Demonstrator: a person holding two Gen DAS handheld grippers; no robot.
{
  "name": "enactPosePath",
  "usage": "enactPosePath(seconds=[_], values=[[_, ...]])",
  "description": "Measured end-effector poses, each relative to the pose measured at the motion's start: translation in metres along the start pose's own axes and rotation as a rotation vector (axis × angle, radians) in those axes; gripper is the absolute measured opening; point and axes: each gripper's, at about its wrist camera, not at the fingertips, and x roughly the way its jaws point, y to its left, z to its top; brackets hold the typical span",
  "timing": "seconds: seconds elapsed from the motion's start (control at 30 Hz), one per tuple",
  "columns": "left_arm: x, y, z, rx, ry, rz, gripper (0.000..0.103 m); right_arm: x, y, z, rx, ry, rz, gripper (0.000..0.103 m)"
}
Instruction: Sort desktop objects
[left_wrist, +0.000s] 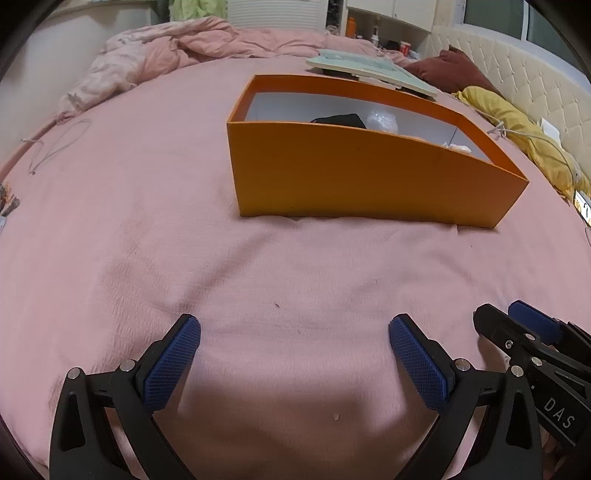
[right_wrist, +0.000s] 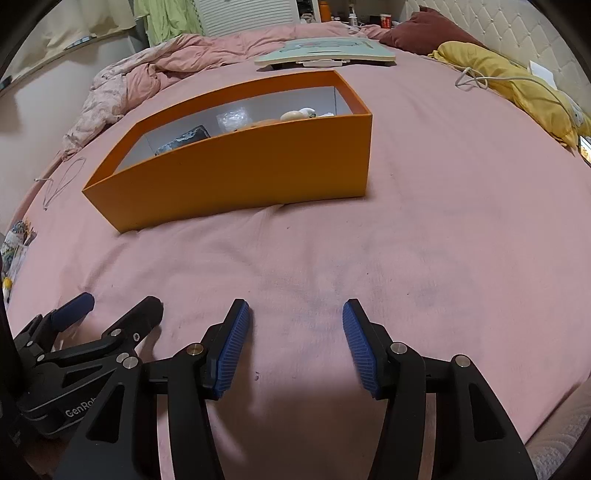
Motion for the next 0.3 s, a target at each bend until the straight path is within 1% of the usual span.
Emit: enactPosePath(seconds=[0.17,0.3], values=[[0.0009,-0.0037,-0.0016,0.022,-0.006,0.026,0.102,-0.0012,0.0007,0.0005,0.008,0.0,0.001,0.054],[0.0009,-0.003,-0.0019,0.02,-0.008,0.028,0.102,-0.0015,0.0015,0.0011,0.013,-0.001,0.003,0.055]])
